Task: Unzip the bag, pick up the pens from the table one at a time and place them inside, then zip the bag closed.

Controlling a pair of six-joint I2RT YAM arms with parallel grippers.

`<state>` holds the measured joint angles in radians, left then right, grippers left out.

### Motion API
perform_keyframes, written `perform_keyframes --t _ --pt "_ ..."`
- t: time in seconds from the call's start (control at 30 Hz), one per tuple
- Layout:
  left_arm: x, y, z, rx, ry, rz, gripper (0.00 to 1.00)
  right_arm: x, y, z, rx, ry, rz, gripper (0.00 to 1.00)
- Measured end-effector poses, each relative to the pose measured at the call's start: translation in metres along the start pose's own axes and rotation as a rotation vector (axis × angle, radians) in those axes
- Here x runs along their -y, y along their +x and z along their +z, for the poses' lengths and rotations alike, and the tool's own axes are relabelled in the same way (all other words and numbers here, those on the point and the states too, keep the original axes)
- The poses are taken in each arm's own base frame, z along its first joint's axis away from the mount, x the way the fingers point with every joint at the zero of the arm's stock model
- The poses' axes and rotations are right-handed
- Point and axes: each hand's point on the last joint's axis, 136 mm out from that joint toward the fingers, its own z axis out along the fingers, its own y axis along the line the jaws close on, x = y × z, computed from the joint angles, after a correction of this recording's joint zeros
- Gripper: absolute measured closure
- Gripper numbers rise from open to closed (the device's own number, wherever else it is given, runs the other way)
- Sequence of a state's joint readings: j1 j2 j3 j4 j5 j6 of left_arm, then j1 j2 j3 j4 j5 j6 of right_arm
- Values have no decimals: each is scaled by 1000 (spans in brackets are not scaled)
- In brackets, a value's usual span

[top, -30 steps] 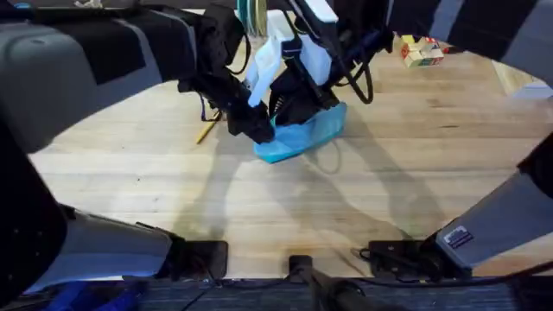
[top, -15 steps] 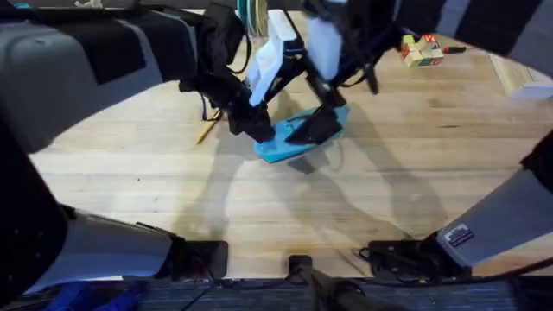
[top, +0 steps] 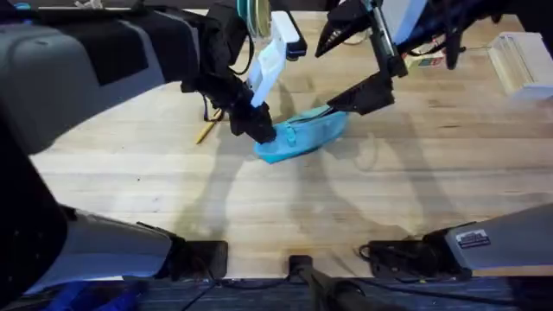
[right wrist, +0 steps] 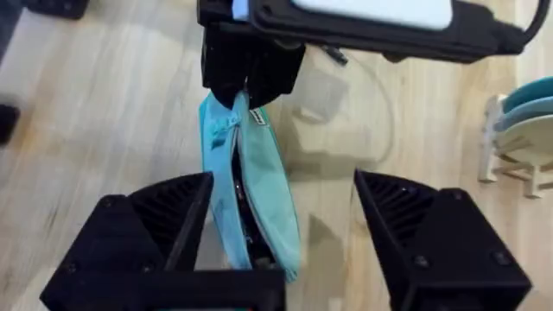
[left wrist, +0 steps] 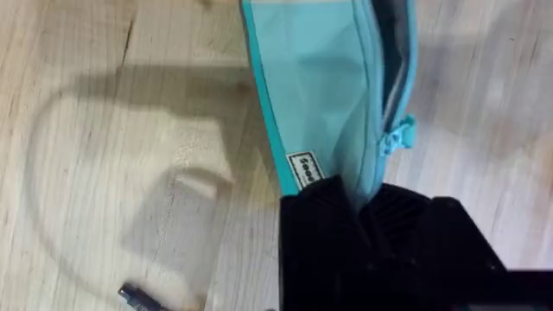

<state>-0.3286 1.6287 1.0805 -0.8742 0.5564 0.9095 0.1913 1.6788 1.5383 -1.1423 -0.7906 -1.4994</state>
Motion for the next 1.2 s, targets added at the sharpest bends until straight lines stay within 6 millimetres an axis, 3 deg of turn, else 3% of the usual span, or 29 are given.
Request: perform_keyframes --t 0.07,0.2,0.23,0.27,0.53,0.7,1.0,1.2 --pt "0 -1 0 3 0 2 788 -1 -1 -3 -13 11 -10 6" --pt "-1 -1 0 5 -4 6 143 -1 0 -5 -30 17 -3 6" --pt "-1 -1 0 5 -4 2 46 -1 1 -5 -34 16 1 6" --pt "-1 -1 0 4 -4 2 17 -2 1 -5 -36 15 4 6" --pt "0 2 0 -12 -3 -2 8 -5 1 -5 -43 2 54 5" --pt "7 1 -9 -38 23 -25 7 -10 -11 -8 -98 -20 35 6" --pt "17 -34 -74 28 -71 29 7 -11 -36 2 -286 -8 -98 6" --pt "32 -29 -102 46 -108 7 8 -14 -34 6 -352 -13 -109 6"
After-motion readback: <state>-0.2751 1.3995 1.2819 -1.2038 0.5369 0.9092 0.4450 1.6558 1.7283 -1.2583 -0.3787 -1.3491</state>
